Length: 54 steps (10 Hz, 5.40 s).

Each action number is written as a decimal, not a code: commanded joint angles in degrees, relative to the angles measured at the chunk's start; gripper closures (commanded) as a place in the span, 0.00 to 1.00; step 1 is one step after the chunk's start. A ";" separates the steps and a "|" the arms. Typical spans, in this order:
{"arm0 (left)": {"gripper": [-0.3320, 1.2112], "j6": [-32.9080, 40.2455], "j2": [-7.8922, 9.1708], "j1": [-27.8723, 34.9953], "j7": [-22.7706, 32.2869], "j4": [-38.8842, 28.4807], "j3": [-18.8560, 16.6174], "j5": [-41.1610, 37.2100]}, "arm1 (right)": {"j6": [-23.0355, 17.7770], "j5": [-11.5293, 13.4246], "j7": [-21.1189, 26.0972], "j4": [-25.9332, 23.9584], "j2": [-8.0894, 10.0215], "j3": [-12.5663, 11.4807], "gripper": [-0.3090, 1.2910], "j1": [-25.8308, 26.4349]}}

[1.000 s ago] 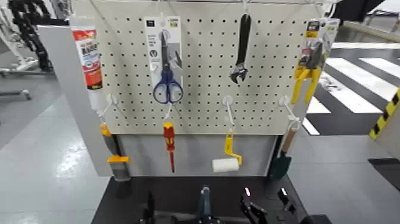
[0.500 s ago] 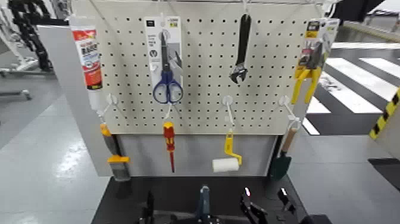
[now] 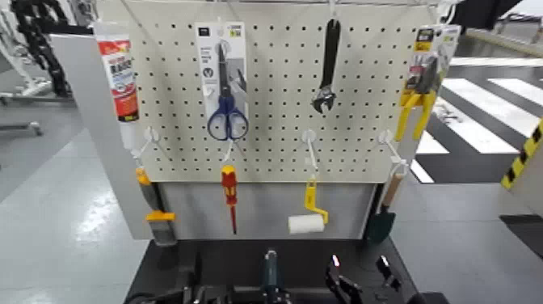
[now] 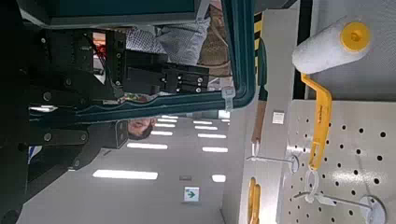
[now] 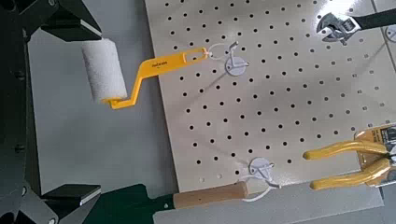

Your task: Place the crate on the table.

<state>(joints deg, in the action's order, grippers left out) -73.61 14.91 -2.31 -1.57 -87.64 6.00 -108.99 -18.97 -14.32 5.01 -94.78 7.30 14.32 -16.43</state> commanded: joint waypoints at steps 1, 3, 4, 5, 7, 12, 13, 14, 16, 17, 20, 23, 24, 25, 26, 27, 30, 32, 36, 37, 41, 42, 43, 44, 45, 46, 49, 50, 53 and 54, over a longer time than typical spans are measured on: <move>0.98 -1.10 0.73 -2.44 -0.01 1.51 -0.02 1.76 | -0.27 -0.09 0.00 0.21 -0.09 0.00 0.28 0.00; 0.98 -1.10 0.91 -3.93 -0.01 1.77 -0.37 3.69 | -0.27 -0.18 0.00 0.21 -0.09 0.00 0.28 0.00; 0.98 -1.01 1.17 -4.90 -0.36 2.12 -0.11 4.31 | -0.36 -0.18 0.00 0.21 -0.18 0.09 0.28 0.00; 0.98 -1.01 1.26 -5.69 -1.06 2.56 -0.02 5.72 | -0.45 -0.27 0.00 0.30 -0.18 0.09 0.28 0.00; 0.98 -0.93 1.35 -7.09 -3.61 3.79 -0.02 8.70 | -0.45 -0.27 0.00 0.30 -0.27 0.09 0.28 0.09; 0.98 0.92 1.70 -12.19 -15.83 6.34 2.00 21.62 | -0.45 -0.27 0.00 0.39 -0.27 0.35 0.28 0.26; 0.98 1.71 1.87 -12.98 -17.76 7.04 2.70 23.03 | -0.54 -0.36 0.00 0.48 -0.27 0.35 0.28 0.35; 0.98 2.33 1.96 -13.60 -18.73 7.48 3.14 24.09 | -0.63 -0.44 0.00 0.56 -0.27 0.53 0.28 0.44; 0.98 4.00 1.79 -14.83 -21.81 8.80 4.20 26.28 | -0.63 -0.44 0.00 0.56 -0.18 0.53 0.28 0.53; 0.98 4.35 1.70 -15.36 -22.42 9.33 4.37 27.07 | -0.71 -0.53 0.00 0.56 -0.27 0.53 0.28 0.53; 0.98 5.67 1.79 -16.24 -24.62 10.47 5.69 28.13 | -0.80 -0.62 0.00 0.65 -0.01 0.70 0.28 0.79; 0.98 6.90 1.70 -16.41 -25.59 11.35 6.31 28.30 | -0.98 -0.71 0.00 0.83 0.17 0.88 0.28 1.05; 0.98 7.25 1.61 -16.41 -25.67 11.62 6.39 28.30 | -1.06 -0.80 0.00 0.83 0.17 0.97 0.28 1.14; 0.98 7.51 1.61 -16.41 -25.67 11.79 6.48 28.39 | -1.06 -0.88 0.00 0.92 0.26 0.97 0.28 1.14; 0.98 7.86 1.61 -16.41 -25.67 12.05 6.57 28.39 | -1.15 -0.88 0.00 0.92 0.34 1.06 0.28 1.23; 0.94 7.95 1.52 -16.41 -25.85 12.23 6.57 28.39 | -1.15 -0.88 0.00 0.92 0.34 1.06 0.28 1.23; 0.88 8.74 1.35 -16.32 -26.99 12.67 6.74 28.39 | -1.15 -0.97 0.00 1.00 0.34 1.06 0.28 1.23; 0.83 9.27 1.35 -16.15 -27.61 12.85 6.83 28.39 | -1.15 -0.97 0.00 1.00 0.34 1.06 0.28 1.23; 0.51 8.30 1.17 -15.53 -28.22 12.32 6.13 28.39 | -1.15 -0.97 0.00 1.00 0.26 0.97 0.28 1.14; 0.49 8.30 1.17 -14.83 -27.43 11.70 5.34 28.39 | -1.15 -1.06 0.00 1.00 0.26 0.97 0.28 1.05; 0.44 14.89 0.56 -8.85 -22.95 1.07 -0.46 38.06 | -0.98 -1.06 0.09 0.74 0.17 0.79 0.28 0.79; 0.44 16.21 0.47 -7.27 -23.04 -2.62 -2.31 43.16 | -0.98 -1.06 0.18 0.74 0.17 0.79 0.28 0.70; 0.44 20.34 0.47 -4.81 -22.42 -5.96 -3.45 47.64 | -0.98 -0.97 0.18 0.65 0.17 0.79 0.28 0.61; 0.44 24.47 -0.32 -1.47 -19.17 -9.48 -5.03 50.54 | -0.89 -0.97 0.18 0.48 0.17 0.62 0.28 0.53; 0.44 28.52 -1.11 2.22 -15.48 -13.43 -6.26 55.29 | -0.80 -0.97 0.18 0.30 0.08 0.44 0.28 0.26; 0.44 33.09 -1.99 5.30 -13.72 -16.33 -6.61 60.03 | -0.80 -0.88 0.18 0.12 -0.01 0.27 0.28 0.09; 0.44 49.44 -4.37 12.77 -12.23 -20.55 -6.26 75.33 | -0.80 -0.80 0.18 -0.05 -0.01 0.09 0.28 -0.09; 0.44 57.08 -5.68 15.32 -11.17 -20.90 -5.91 81.30 | -0.89 -0.80 0.18 -0.23 -0.01 0.00 0.28 -0.27; 0.44 72.38 -8.50 19.54 -9.85 -20.29 -5.82 95.98 | -0.98 -0.80 0.18 -0.23 0.08 -0.17 0.28 -0.35; 0.44 74.92 -8.23 20.42 -8.62 -19.85 -5.03 97.91 | -0.98 -0.80 0.18 -0.23 0.17 -0.17 0.28 -0.35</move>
<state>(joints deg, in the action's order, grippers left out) -0.59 6.59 17.53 -10.37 -107.81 0.52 -12.67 -19.94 -15.12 5.19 -95.01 7.41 14.15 -16.78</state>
